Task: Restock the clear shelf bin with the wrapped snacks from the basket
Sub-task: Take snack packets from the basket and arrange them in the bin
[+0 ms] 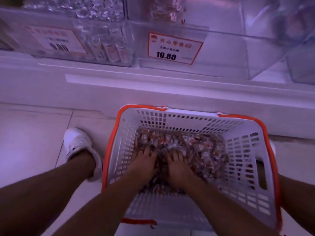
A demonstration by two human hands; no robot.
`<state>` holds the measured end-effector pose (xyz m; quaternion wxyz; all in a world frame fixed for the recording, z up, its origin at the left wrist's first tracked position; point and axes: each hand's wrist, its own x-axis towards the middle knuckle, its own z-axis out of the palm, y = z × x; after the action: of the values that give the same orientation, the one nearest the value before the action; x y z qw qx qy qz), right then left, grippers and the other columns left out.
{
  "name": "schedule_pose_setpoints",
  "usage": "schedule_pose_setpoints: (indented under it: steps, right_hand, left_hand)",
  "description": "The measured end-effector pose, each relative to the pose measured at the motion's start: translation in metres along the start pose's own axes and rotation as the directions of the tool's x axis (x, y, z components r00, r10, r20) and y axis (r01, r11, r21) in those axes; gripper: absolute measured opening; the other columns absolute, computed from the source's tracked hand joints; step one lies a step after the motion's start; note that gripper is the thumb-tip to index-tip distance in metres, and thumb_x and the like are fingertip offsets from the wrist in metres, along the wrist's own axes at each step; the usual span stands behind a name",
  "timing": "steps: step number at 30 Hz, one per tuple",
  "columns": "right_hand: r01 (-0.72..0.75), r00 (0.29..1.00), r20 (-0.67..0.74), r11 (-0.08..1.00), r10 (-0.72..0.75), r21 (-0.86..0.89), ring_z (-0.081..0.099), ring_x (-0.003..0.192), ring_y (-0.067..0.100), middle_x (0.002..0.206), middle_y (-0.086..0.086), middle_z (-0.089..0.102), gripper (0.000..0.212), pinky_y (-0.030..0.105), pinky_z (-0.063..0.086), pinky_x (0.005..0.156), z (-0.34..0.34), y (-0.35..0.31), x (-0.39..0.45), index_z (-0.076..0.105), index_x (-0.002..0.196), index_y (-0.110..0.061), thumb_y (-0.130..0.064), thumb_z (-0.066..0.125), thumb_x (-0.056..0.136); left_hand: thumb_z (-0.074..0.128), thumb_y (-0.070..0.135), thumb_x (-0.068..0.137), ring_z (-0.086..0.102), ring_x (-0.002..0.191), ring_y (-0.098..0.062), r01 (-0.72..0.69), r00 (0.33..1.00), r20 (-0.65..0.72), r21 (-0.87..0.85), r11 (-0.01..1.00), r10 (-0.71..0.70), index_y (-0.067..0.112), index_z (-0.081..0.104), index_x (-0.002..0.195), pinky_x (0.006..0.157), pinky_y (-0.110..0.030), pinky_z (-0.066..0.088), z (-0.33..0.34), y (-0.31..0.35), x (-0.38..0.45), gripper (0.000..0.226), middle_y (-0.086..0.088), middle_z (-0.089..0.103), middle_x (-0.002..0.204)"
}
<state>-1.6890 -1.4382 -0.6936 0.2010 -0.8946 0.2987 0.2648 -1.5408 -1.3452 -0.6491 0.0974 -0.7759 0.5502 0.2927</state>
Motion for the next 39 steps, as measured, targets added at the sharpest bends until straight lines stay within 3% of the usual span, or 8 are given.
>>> schedule_pose_setpoints:
  steps: [5, 15, 18, 21, 28, 31, 34, 39]
  right_hand:
    - [0.048, 0.999, 0.028, 0.990, -0.045, -0.129, 0.024, 0.139, 0.042, 0.151, 0.024, 0.026, 0.079, 0.055, 0.019, 0.113, 0.024, -0.015, -0.002, 0.020, 0.153, -0.010, -0.039, 0.053, 0.087]
    - [-0.187, 0.978, 0.157, 0.918, 0.139, 0.351, 0.025, 0.140, 0.046, 0.152, 0.020, 0.021, 0.089, 0.050, 0.036, 0.111, 0.031, -0.014, 0.002, 0.020, 0.152, -0.023, -0.054, 0.063, 0.082]
    - [-0.178, 0.982, 0.132, 0.887, 0.133, 0.425, 0.052, 0.124, 0.038, 0.141, 0.016, 0.046, 0.072, 0.039, 0.048, 0.099, 0.030, -0.015, 0.007, 0.037, 0.147, -0.031, -0.047, 0.063, 0.082]
    - [-0.143, 0.988, 0.047, 0.743, 0.149, 0.654, 0.070, 0.100, 0.026, 0.109, 0.007, 0.074, 0.039, 0.027, 0.053, 0.083, 0.015, -0.006, 0.010, 0.071, 0.117, -0.024, -0.036, 0.068, 0.080]
    - [-0.211, 0.963, 0.135, 0.338, 0.234, 0.917, 0.072, 0.068, 0.025, 0.082, 0.009, 0.076, 0.027, 0.032, 0.059, 0.060, -0.104, 0.033, -0.009, 0.077, 0.093, -0.016, 0.003, 0.078, 0.073]
    - [-0.109, 0.988, 0.087, 0.181, 0.125, 0.977, 0.068, 0.066, 0.023, 0.085, 0.015, 0.074, 0.025, 0.028, 0.052, 0.055, -0.174, 0.033, -0.047, 0.074, 0.100, -0.004, 0.007, 0.073, 0.077]
    - [0.019, 0.999, -0.018, 0.029, -0.044, 0.999, 0.072, 0.072, 0.024, 0.089, 0.017, 0.075, 0.030, 0.029, 0.057, 0.060, -0.236, 0.017, -0.099, 0.071, 0.104, 0.000, 0.013, 0.067, 0.077]
    - [0.299, 0.947, -0.272, 0.162, -0.170, 0.940, 0.067, 0.104, 0.028, 0.115, 0.018, 0.072, 0.043, 0.043, 0.052, 0.096, -0.289, -0.010, -0.168, 0.069, 0.117, -0.005, 0.012, 0.071, 0.078]
  left_hand:
    - [0.043, 0.037, 0.097, 0.040, 0.129, -0.032, -0.091, 0.996, 0.017, 0.101, 0.991, 0.090, 0.029, 0.039, 0.146, 0.107, -0.039, 0.033, 0.018, -0.009, 0.006, 0.050, -0.010, 0.020, 0.162]
    - [0.049, 0.033, 0.090, 0.053, 0.120, -0.028, -0.309, 0.950, 0.049, -0.025, 0.951, 0.310, 0.024, 0.065, 0.115, 0.099, -0.037, 0.042, 0.006, -0.029, 0.000, 0.031, 0.005, 0.036, 0.154]
    - [0.050, 0.030, 0.084, 0.054, 0.123, -0.029, -0.262, 0.963, 0.026, -0.161, 0.952, 0.269, 0.023, 0.065, 0.117, 0.101, -0.036, 0.044, 0.006, -0.033, -0.005, 0.036, 0.006, 0.032, 0.158]
    - [0.050, 0.032, 0.085, 0.058, 0.119, -0.030, -0.238, 0.971, -0.028, -0.165, 0.957, 0.237, 0.025, 0.057, 0.132, 0.099, -0.038, 0.048, -0.009, -0.036, -0.003, 0.048, 0.002, 0.033, 0.158]
    - [0.056, 0.027, 0.093, 0.064, 0.101, -0.019, -0.124, 0.983, -0.169, -0.346, 0.930, 0.068, 0.023, 0.070, 0.110, 0.090, -0.030, 0.050, -0.119, -0.025, -0.009, 0.023, 0.001, 0.066, 0.110]
    - [0.065, 0.024, 0.095, 0.065, 0.084, -0.015, -0.076, 0.986, -0.160, -0.717, 0.692, -0.057, 0.014, 0.069, 0.111, 0.076, -0.018, 0.051, -0.170, 0.003, -0.038, 0.020, 0.000, 0.070, 0.095]
    - [0.072, 0.057, 0.077, 0.071, 0.084, -0.021, 0.006, 0.997, -0.017, -0.960, 0.280, -0.078, 0.023, 0.066, 0.121, 0.083, -0.034, 0.058, -0.210, 0.038, -0.078, 0.056, -0.005, 0.074, 0.104]
    - [0.069, 0.059, 0.078, 0.072, 0.084, -0.026, -0.059, 0.992, -0.074, -0.989, -0.138, 0.106, 0.029, 0.067, 0.122, 0.069, -0.045, 0.061, -0.239, 0.074, -0.124, 0.053, -0.008, 0.073, 0.114]
